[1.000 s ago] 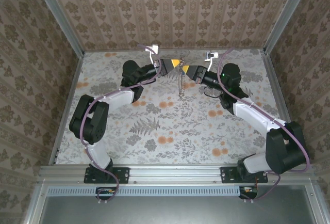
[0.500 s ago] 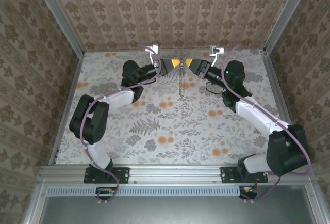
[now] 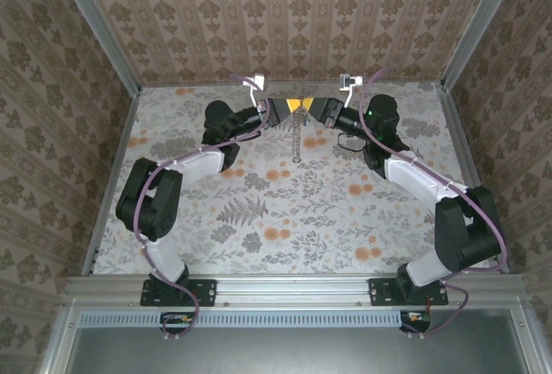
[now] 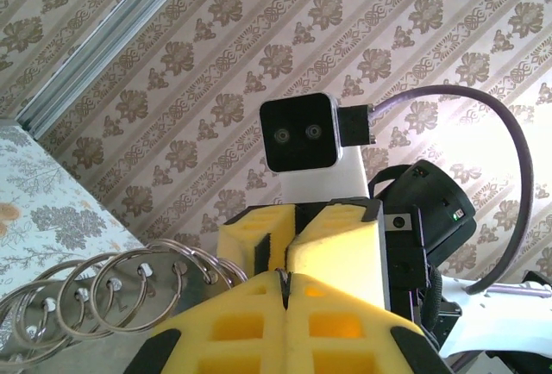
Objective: Put the keys on the keyring
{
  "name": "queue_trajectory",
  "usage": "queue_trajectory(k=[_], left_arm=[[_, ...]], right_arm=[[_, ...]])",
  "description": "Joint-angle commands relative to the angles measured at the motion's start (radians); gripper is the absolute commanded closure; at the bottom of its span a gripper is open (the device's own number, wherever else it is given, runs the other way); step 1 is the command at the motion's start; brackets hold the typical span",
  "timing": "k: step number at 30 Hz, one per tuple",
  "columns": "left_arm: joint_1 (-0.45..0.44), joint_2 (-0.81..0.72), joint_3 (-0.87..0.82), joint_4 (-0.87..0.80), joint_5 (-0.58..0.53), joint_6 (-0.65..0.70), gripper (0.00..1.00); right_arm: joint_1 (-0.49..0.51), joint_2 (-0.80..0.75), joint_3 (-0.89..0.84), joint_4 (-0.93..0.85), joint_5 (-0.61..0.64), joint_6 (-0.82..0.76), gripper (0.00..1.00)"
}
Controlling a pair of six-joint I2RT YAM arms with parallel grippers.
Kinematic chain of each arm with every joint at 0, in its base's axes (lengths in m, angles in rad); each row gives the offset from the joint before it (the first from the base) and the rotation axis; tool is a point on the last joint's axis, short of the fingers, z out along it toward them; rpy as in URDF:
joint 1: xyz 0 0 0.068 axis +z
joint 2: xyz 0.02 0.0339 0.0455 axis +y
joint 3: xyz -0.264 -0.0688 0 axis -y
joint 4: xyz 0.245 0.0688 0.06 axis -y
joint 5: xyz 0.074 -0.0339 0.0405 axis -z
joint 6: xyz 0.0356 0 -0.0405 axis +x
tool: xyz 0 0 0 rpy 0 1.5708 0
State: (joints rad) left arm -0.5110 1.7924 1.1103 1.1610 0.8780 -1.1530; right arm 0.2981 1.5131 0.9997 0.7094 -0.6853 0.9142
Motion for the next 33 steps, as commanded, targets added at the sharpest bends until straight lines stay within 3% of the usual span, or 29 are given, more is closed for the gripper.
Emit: queue_trajectory(k=[1,10,15,24,29,33], left_arm=[[-0.009,-0.002,0.029,0.075,0.006,-0.014,1.0],[-0.014,0.004,0.035,0.075,0.01,-0.016,1.0],[-0.014,0.002,0.035,0.075,0.011,-0.015,1.0],[-0.014,0.001,0.031,0.075,0.009,-0.015,1.0],[-0.014,0.001,0.031,0.073,0.009,-0.014,1.0],[-0.012,0.002,0.034,0.065,0.013,-0.011,1.0]], right_arm=[[-0.003,0.001,0.013,0.07,-0.037,0.013,0.79],[-0.002,0.02,0.016,0.08,-0.045,0.027,0.86],[-0.003,0.025,0.012,0.093,-0.047,0.038,0.95],[-0.002,0.035,0.011,0.108,-0.072,0.052,0.88],[-0.003,0.049,0.014,0.111,-0.079,0.055,1.0],[-0.006,0.062,0.026,0.109,-0.086,0.047,1.0]])
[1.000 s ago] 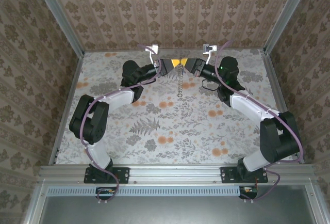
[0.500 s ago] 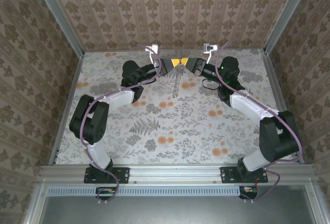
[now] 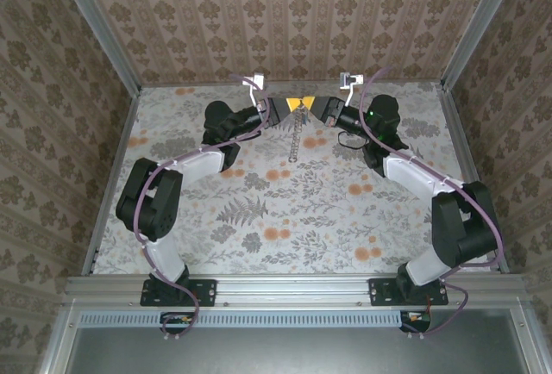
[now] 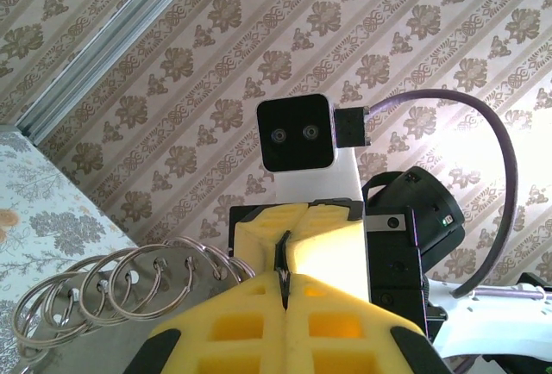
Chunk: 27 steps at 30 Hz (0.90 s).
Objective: Put the keys on the keyring
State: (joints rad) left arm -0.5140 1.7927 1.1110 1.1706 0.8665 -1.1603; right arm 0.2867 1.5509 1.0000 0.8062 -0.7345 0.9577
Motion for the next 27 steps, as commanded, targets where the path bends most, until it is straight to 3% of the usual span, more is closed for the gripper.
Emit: queue_trajectory(k=[1,3,6,10,16,22,27], left_arm=[[-0.005,0.001,0.035,0.052,0.023,-0.003,0.99],[0.012,-0.004,0.031,0.047,0.028,-0.003,0.87],[0.051,-0.016,0.023,0.039,0.042,-0.002,0.78],[0.139,-0.034,0.03,0.008,0.092,0.006,0.73],[0.197,-0.026,0.096,-0.113,0.21,0.065,0.69],[0.2,-0.026,0.2,-0.423,0.342,0.281,0.68],[0.196,-0.029,0.291,-0.796,0.382,0.562,0.68]], right_arm=[[0.002,0.027,0.03,0.009,-0.041,0.001,1.0],[-0.009,0.034,0.048,-0.007,-0.056,-0.013,1.0],[-0.026,0.045,0.084,-0.066,-0.089,-0.057,1.0],[-0.05,0.073,0.14,-0.145,-0.135,-0.101,1.0],[-0.071,0.157,0.251,-0.206,-0.24,-0.125,1.0],[-0.072,0.238,0.396,-0.353,-0.357,-0.207,1.0],[-0.072,0.282,0.478,-0.442,-0.415,-0.247,1.0]])
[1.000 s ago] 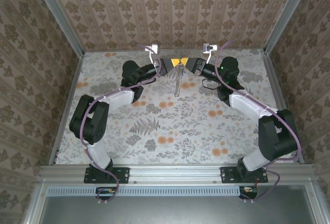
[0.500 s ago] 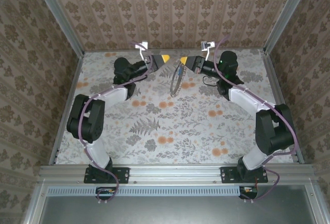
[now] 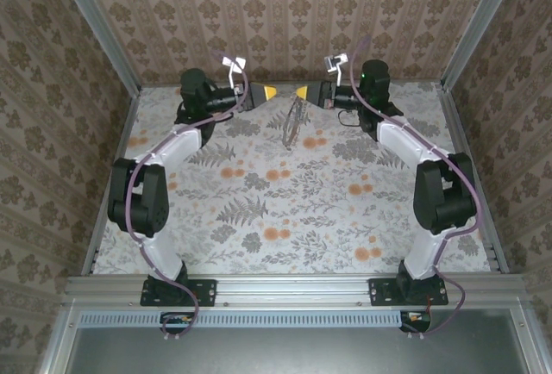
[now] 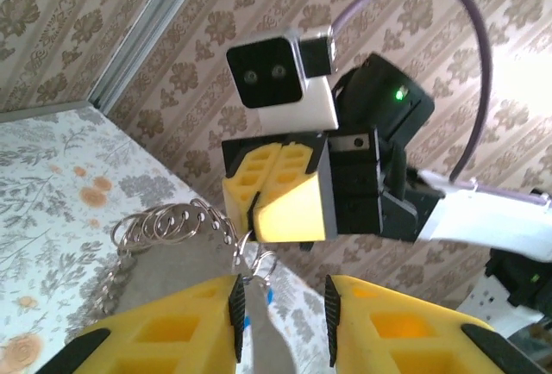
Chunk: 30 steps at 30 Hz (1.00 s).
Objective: Put the keys on the keyring
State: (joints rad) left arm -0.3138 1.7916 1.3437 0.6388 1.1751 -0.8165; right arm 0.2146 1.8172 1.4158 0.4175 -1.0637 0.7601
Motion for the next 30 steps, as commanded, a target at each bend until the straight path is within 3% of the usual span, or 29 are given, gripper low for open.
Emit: queue_trajectory(k=[1,4,6,12,30], left_arm=[[-0.008,-0.028,0.082,-0.352,0.076,0.285,0.68],[-0.026,-0.019,0.148,-0.54,0.086,0.427,0.68],[-0.034,-0.009,0.175,-0.576,0.09,0.453,0.69],[-0.042,0.024,0.194,-0.517,0.09,0.394,0.69],[-0.07,0.104,0.27,-0.521,0.078,0.379,0.69]], right_arm=[[-0.001,0.024,0.074,-0.061,-0.094,-0.051,1.0],[0.0,0.041,0.096,-0.087,-0.105,-0.059,1.0],[0.0,0.046,0.101,-0.096,-0.106,-0.065,1.0],[0.0,0.044,0.09,-0.094,-0.103,-0.068,1.0],[0.0,0.029,0.064,-0.069,-0.104,-0.064,1.0]])
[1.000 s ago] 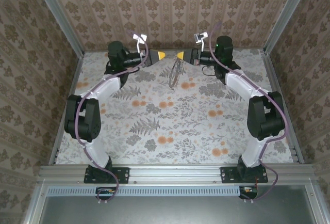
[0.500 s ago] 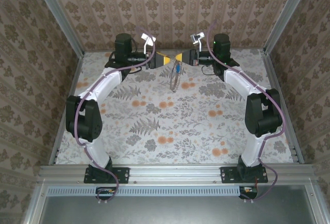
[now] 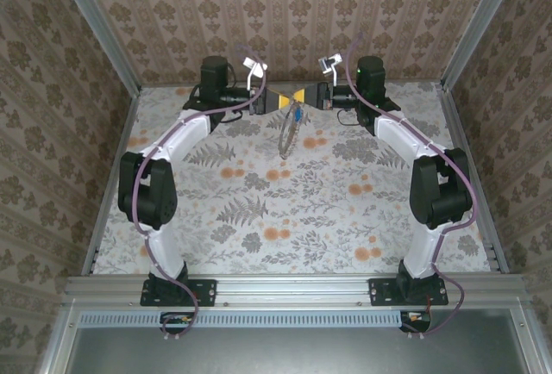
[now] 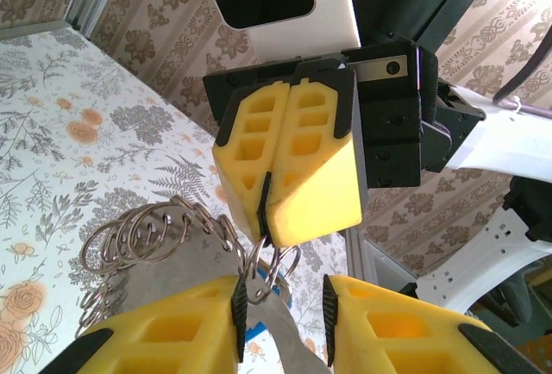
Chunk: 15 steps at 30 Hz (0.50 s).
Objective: Put the keys on the keyring
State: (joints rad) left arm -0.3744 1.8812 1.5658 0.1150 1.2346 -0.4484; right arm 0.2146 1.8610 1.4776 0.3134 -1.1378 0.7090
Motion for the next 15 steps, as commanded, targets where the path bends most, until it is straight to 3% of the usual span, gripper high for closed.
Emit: queue_trajectory(k=[1,15], left_arm=[[-0.013,0.018,0.052,0.002,0.019,0.01,0.69],[-0.025,0.048,0.065,-0.015,0.013,0.021,0.7]], right_arm=[[0.0,-0.014,0.002,0.038,-0.03,-0.011,1.0],[0.001,-0.014,-0.009,0.056,-0.027,-0.005,1.0]])
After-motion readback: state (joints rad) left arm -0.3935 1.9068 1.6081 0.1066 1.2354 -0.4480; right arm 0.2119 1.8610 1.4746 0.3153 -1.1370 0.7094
